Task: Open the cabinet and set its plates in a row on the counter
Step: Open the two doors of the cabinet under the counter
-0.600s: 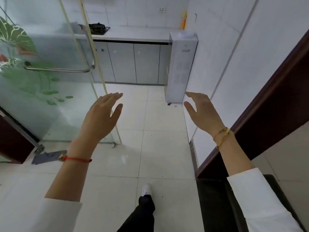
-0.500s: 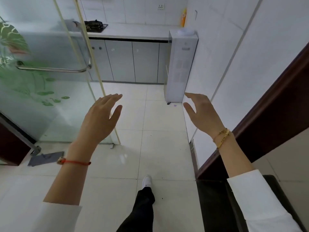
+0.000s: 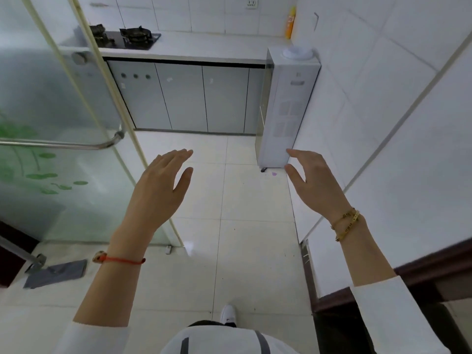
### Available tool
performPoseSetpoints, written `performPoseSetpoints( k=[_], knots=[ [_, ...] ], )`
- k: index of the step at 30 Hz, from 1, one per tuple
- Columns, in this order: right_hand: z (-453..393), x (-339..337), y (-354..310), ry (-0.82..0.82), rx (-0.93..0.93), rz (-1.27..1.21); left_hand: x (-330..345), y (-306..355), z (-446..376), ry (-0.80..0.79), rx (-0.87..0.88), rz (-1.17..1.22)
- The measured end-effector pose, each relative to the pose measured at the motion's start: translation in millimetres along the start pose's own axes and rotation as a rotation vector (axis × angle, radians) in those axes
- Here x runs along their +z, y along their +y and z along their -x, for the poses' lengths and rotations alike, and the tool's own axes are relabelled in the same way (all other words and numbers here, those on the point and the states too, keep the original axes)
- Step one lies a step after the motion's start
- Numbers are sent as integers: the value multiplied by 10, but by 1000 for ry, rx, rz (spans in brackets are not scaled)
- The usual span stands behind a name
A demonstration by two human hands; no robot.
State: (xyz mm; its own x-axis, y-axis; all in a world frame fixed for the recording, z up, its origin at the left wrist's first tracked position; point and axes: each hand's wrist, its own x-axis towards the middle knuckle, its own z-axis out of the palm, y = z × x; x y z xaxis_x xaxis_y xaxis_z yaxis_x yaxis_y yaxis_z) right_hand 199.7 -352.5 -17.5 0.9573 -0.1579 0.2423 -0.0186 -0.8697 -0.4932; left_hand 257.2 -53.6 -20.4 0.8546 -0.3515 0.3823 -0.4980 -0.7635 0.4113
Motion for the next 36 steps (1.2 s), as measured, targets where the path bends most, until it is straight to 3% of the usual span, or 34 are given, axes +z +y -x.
performPoseSetpoints(
  k=[14,27,36],
  knots=[
    [-1804,513,603,-49,51,-66,808,-506,-1808,-66,-53,18],
    [-4651,699,1174,-109,-117,-74,1423,-942,-4104,61,-165,-30],
    [-6123,1165,1330,-205,-202,-91,1656,-1482,-5027,81,-329,-85]
  ],
)
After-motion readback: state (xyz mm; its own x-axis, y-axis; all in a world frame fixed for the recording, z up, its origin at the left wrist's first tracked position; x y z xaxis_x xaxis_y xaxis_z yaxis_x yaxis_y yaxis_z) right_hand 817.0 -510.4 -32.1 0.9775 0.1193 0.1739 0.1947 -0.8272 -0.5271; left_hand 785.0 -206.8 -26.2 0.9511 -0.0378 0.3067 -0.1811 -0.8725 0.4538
